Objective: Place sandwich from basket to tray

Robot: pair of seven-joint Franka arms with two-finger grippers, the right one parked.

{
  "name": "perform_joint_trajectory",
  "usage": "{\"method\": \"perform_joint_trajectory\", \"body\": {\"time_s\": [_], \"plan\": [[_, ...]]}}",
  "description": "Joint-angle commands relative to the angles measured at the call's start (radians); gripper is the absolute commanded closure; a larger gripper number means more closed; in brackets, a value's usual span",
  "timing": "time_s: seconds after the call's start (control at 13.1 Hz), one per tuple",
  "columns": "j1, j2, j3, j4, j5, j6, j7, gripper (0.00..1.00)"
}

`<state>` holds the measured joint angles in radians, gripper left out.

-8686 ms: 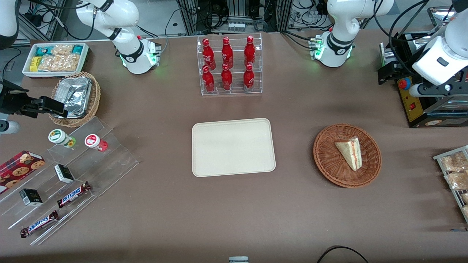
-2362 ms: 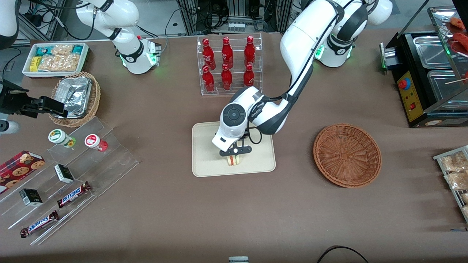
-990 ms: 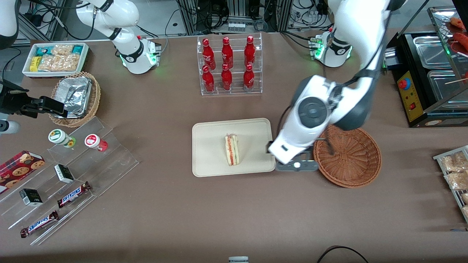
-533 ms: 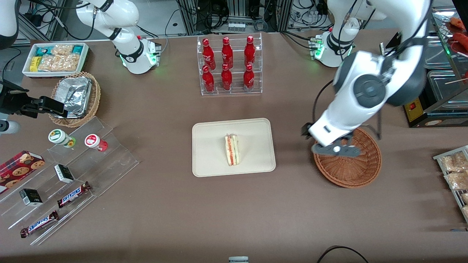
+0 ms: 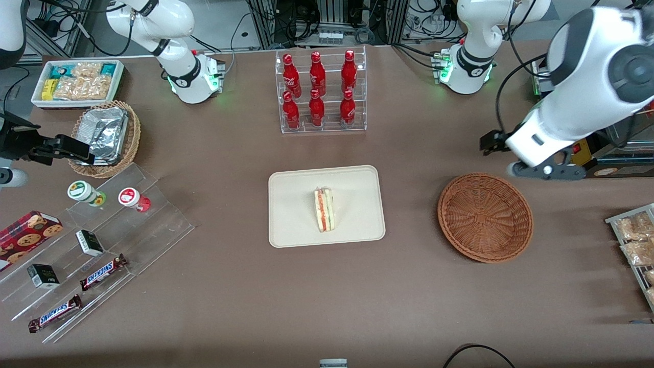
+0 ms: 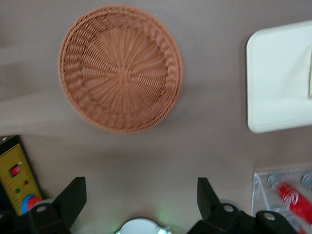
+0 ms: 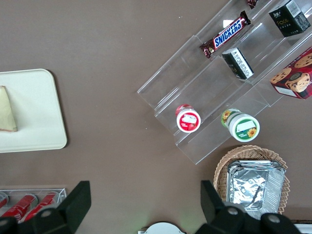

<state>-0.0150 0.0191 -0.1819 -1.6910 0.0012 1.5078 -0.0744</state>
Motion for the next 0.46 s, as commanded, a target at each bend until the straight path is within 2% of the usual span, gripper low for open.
{"method": "perform_joint_trajectory", "body": {"time_s": [0.0, 0.38], "plan": [[0.044, -0.047, -0.011, 0.022, 0.01, -0.075, 0.053, 0.0], [0.05, -0.067, 0.042, 0.053, 0.008, -0.1, 0.054, 0.0]]}}
